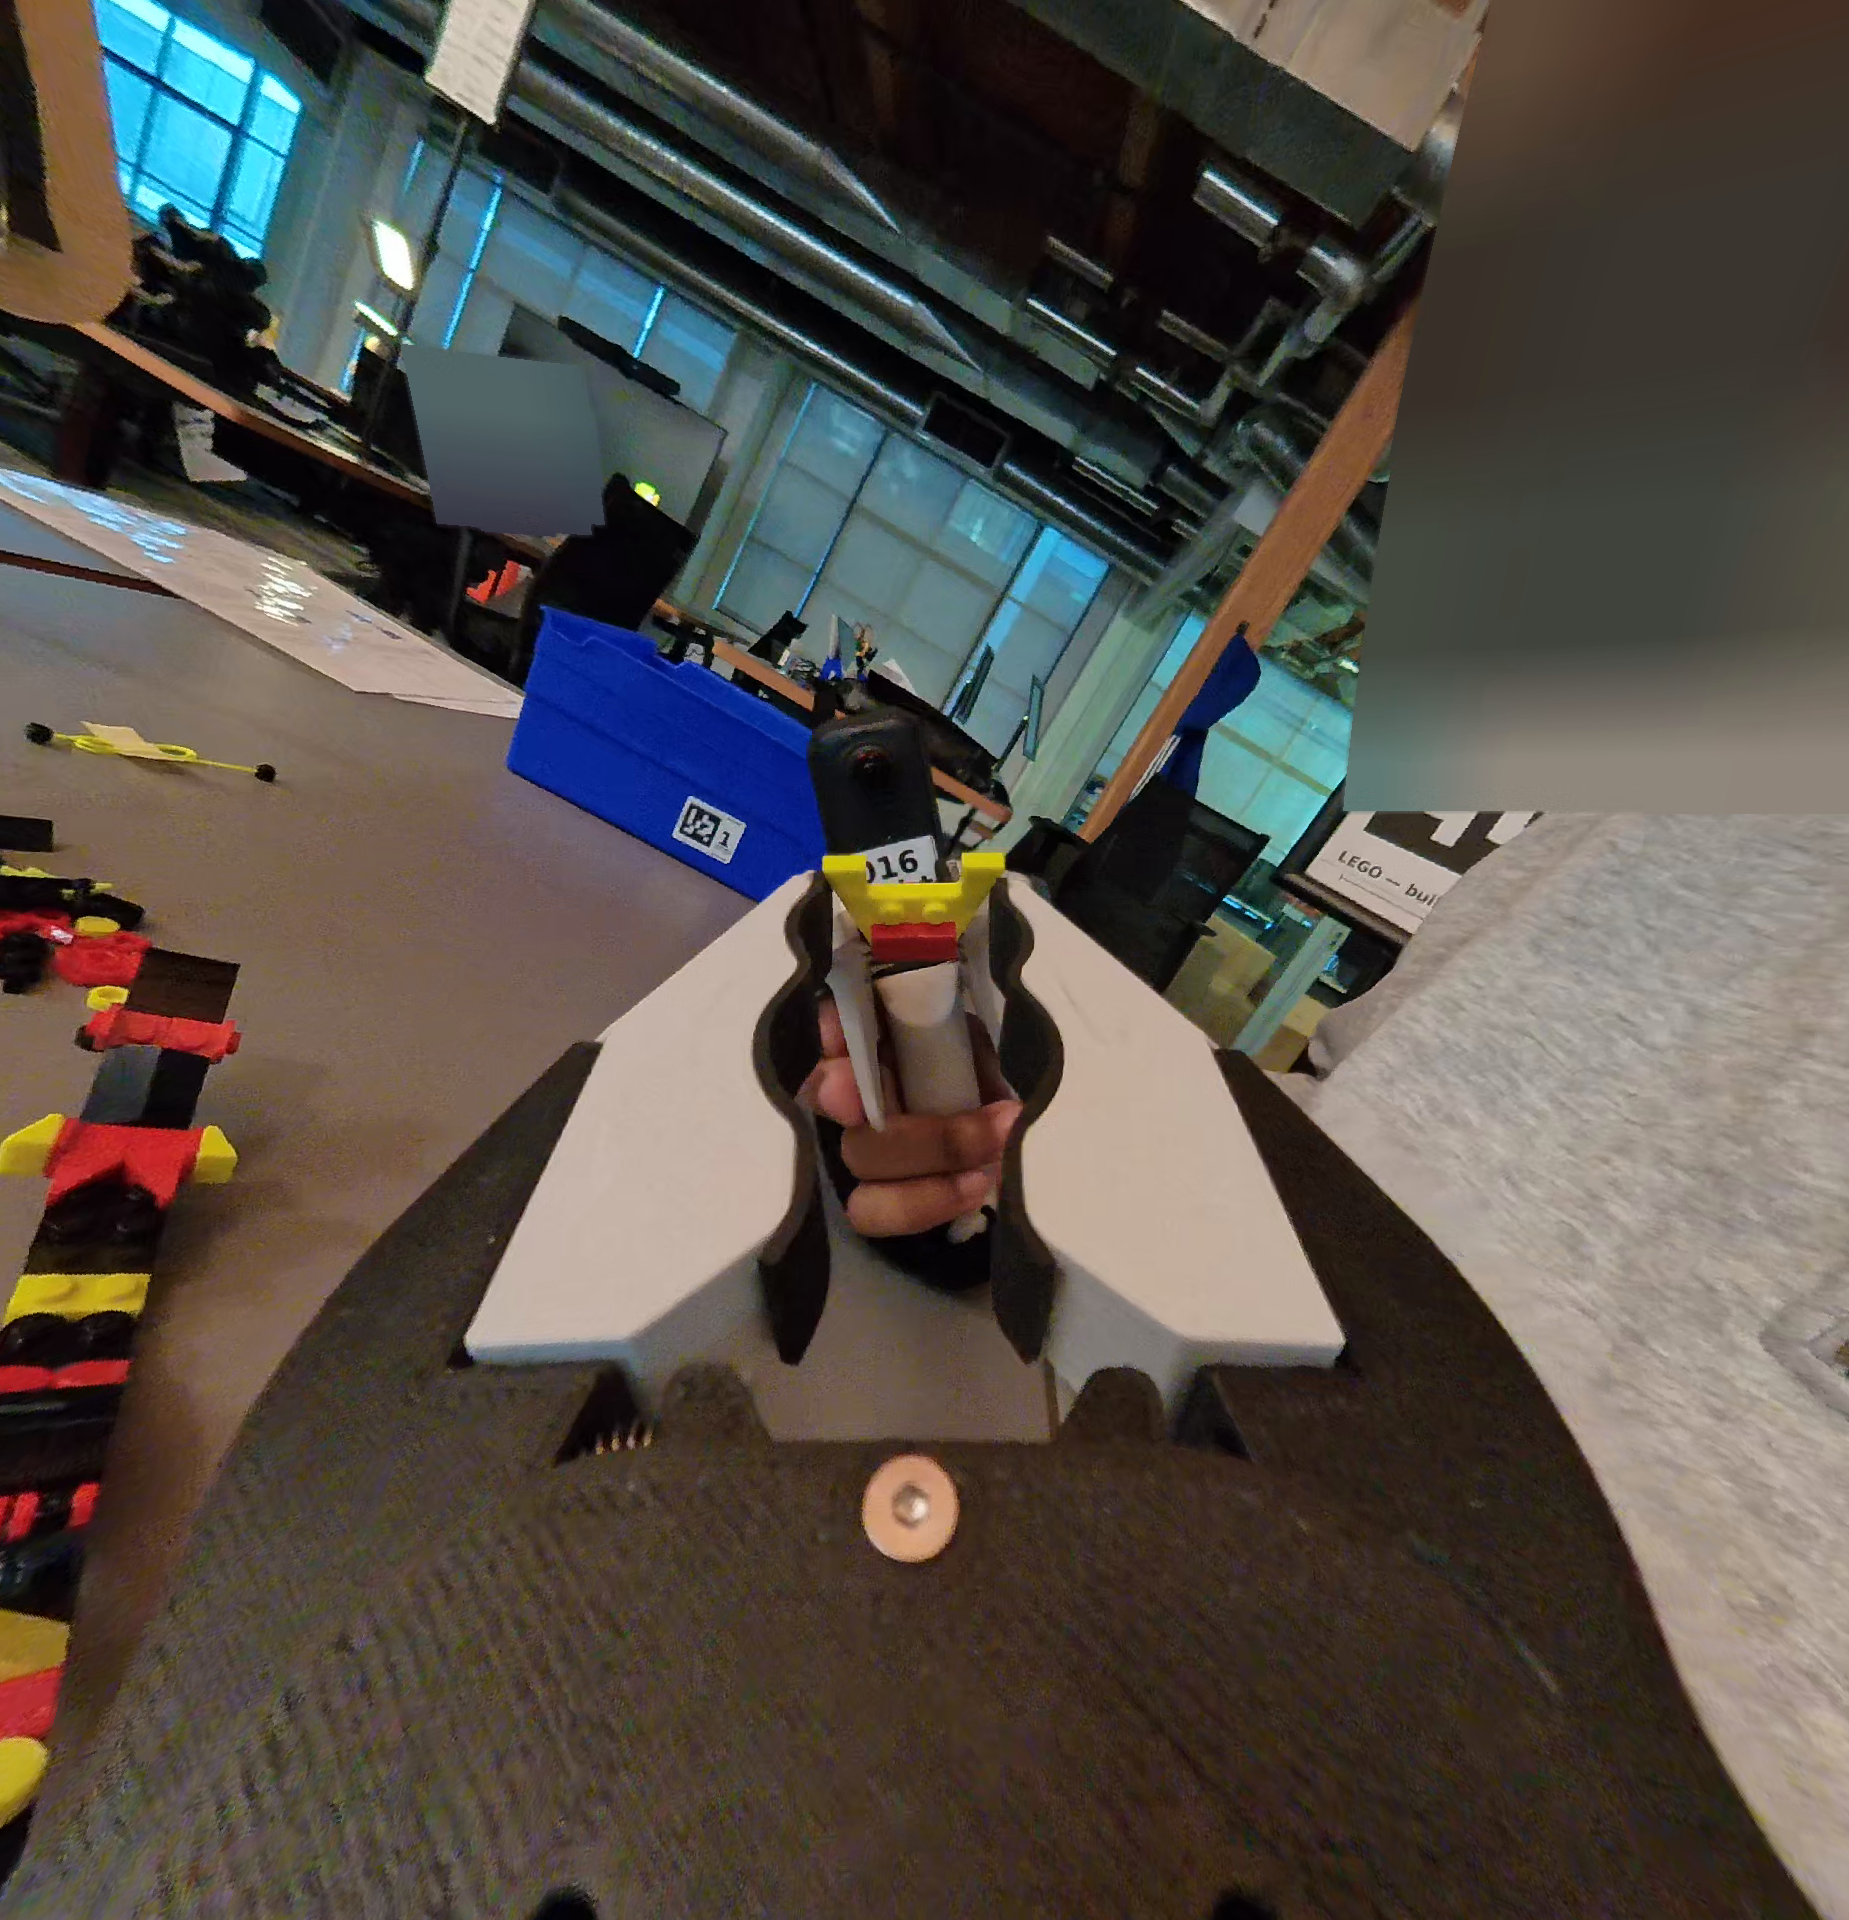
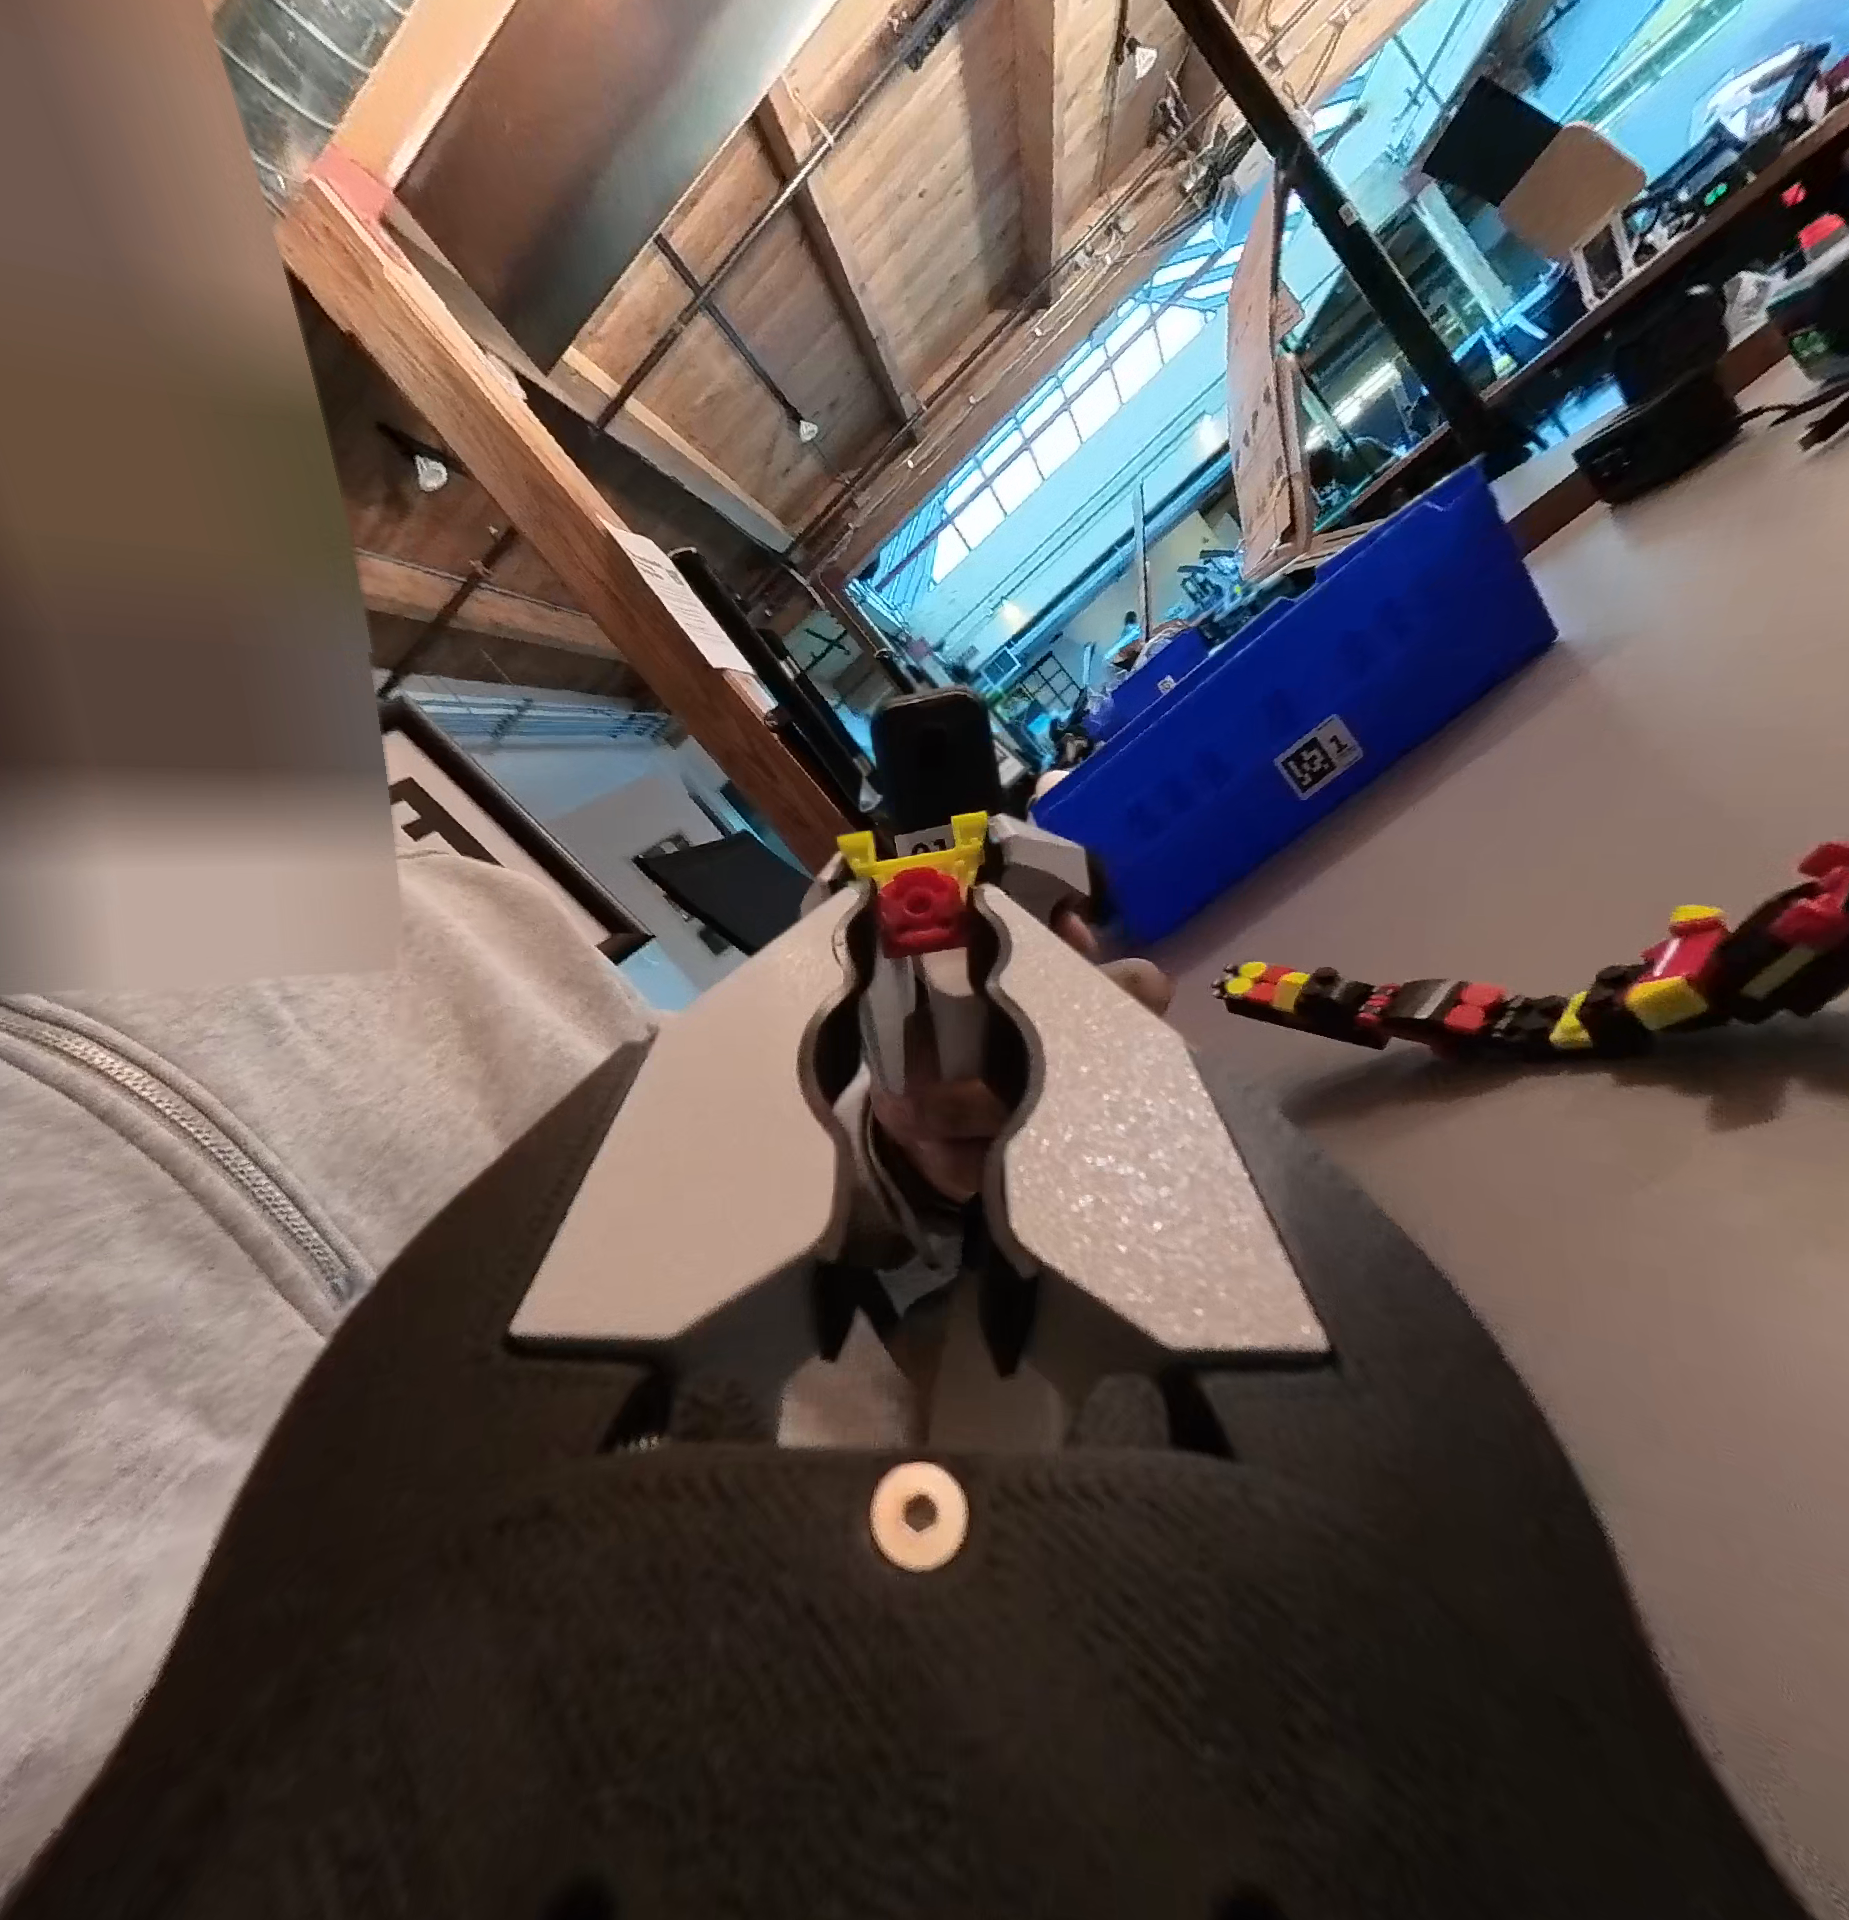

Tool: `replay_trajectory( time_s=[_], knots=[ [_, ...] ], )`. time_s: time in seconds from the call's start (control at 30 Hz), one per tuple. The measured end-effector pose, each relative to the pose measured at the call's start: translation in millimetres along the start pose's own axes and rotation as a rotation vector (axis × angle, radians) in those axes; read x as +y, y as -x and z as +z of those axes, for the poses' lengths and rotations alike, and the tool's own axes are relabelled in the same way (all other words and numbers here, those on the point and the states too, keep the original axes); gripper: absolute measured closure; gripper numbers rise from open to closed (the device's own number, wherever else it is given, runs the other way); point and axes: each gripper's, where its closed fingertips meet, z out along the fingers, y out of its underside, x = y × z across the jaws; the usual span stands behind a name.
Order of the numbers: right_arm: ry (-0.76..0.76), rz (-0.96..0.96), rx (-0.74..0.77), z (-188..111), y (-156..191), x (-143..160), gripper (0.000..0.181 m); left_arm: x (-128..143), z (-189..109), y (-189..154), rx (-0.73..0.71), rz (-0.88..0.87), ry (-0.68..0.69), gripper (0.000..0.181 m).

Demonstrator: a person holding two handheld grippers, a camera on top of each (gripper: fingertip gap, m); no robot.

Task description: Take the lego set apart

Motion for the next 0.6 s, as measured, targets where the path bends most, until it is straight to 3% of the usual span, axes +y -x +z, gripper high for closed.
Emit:
replay_trajectory(
  time_s=[0.07,0.1,0.13,0.2,0.3,0.4,0.6],
  knots=[
    [-0.052,0.042,-0.014,-4,-2,-7,0.167,1,0,4,-0.019,-0.002,0.01,0.154],
    [-0.11,0.066,-0.03,-7,-2,-16,0.162,1,-1,7,-0.028,-0.014,0.006,0.161],
    [-0.17,0.092,-0.041,-12,-3,-25,0.162,-2,-3,12,-0.051,-0.026,-0.015,0.181],
    [-0.221,0.113,-0.042,-21,-6,-33,0.181,-10,-8,18,-0.063,-0.082,-0.076,0.181],
    [-0.154,0.043,-0.009,-18,-6,-28,0.181,-10,-9,23,-0.057,-0.146,-0.074,0.181],
    [-0.024,-0.103,0.16,-16,-22,-16,0.181,-5,-9,31,-0.108,-0.133,-0.038,0.181],
    [0.003,-0.239,0.348,-46,-38,-42,0.181,-10,-14,37,-0.153,-0.082,-0.048,0.181]
  ],
)
